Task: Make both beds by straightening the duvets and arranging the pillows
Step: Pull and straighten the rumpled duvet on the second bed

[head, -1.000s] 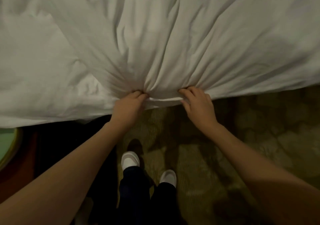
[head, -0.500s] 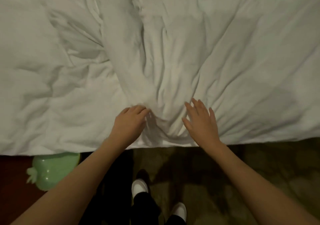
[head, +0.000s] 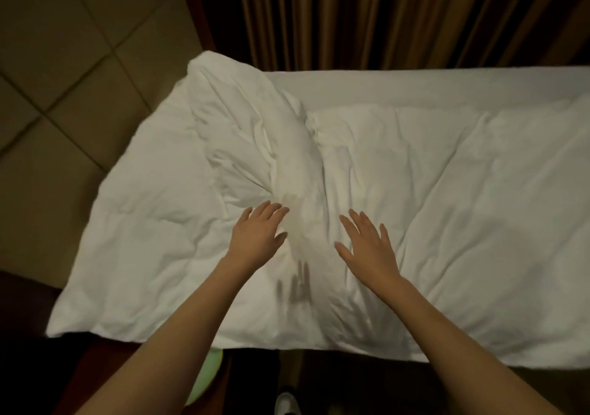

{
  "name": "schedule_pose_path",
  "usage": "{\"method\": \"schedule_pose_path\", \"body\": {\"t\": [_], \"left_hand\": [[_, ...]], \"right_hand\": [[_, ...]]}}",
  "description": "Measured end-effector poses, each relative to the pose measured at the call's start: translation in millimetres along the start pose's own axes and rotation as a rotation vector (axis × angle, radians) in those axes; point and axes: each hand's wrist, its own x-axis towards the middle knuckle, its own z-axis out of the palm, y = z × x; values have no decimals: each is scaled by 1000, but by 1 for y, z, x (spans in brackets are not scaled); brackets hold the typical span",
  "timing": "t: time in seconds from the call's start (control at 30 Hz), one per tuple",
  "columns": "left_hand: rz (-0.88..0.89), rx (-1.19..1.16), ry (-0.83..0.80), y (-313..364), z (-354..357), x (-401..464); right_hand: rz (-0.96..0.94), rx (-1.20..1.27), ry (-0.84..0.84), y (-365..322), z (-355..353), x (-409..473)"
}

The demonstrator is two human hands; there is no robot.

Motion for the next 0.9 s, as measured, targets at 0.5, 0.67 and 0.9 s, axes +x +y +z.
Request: {"method": "schedule_pose_path", "body": {"t": [0.5,0.67,0.9], "left_hand": [[-285,-160,-31,-130,-7,13],[-550,-346,-89,-141,31,33],[-825,-631,32,-147,83,95]], "right_hand": [[-219,71,-45,-103,-5,127],[-395,101,-168,-117,27,188],[-618,54,-279,-117,58,266]]}}
